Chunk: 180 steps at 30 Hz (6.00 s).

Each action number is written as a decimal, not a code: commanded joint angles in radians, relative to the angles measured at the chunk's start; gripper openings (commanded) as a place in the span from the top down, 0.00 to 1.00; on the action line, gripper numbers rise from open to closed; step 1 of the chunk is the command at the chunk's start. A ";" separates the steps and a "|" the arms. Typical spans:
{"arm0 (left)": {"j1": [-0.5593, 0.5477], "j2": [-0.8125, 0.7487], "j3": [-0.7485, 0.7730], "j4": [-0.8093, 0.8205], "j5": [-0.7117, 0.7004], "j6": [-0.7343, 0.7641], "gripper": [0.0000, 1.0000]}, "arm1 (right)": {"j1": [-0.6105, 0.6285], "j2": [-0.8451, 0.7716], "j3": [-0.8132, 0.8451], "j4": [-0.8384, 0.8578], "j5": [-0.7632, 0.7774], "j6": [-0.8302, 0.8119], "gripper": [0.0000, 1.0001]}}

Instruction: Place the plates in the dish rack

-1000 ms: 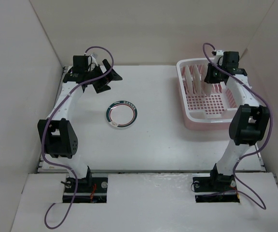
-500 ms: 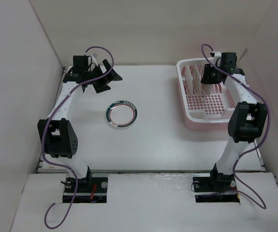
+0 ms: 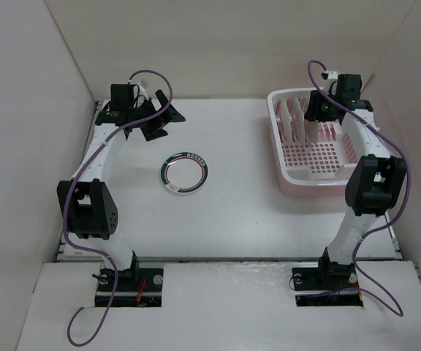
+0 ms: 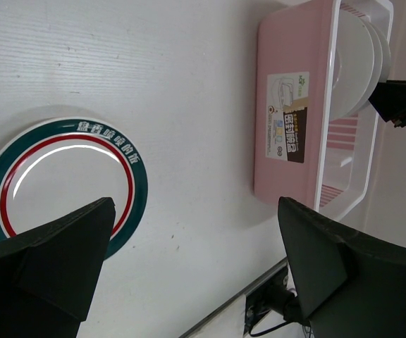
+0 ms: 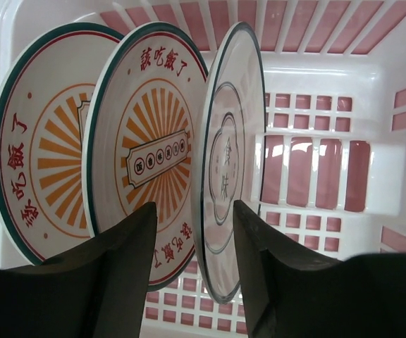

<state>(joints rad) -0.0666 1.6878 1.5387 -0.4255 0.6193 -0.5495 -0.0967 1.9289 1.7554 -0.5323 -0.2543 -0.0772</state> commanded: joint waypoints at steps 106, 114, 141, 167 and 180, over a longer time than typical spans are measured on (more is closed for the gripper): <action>0.031 0.066 0.061 -0.162 -0.330 -0.122 1.00 | 0.870 -0.261 -0.010 0.112 0.208 -0.453 0.04; 0.031 0.006 0.075 -0.194 -0.188 -0.177 1.00 | 0.926 -0.177 -0.047 0.206 0.231 -0.544 0.05; 0.013 -0.151 0.078 -0.165 -0.006 -0.340 1.00 | 0.973 -0.062 -0.083 0.371 0.463 -0.529 0.64; 0.102 -0.160 -0.201 0.540 0.281 -0.496 0.00 | 0.789 -0.315 -0.062 0.276 0.541 -0.165 1.00; 0.074 -0.158 -0.195 0.210 0.039 -0.129 0.00 | 0.232 -0.525 -0.007 0.110 0.325 -0.119 1.00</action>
<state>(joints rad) 0.0227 1.5810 1.3239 -0.1738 0.7017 -0.7822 0.1436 1.3998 1.7695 -0.4282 0.1345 -0.2020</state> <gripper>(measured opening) 0.997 0.175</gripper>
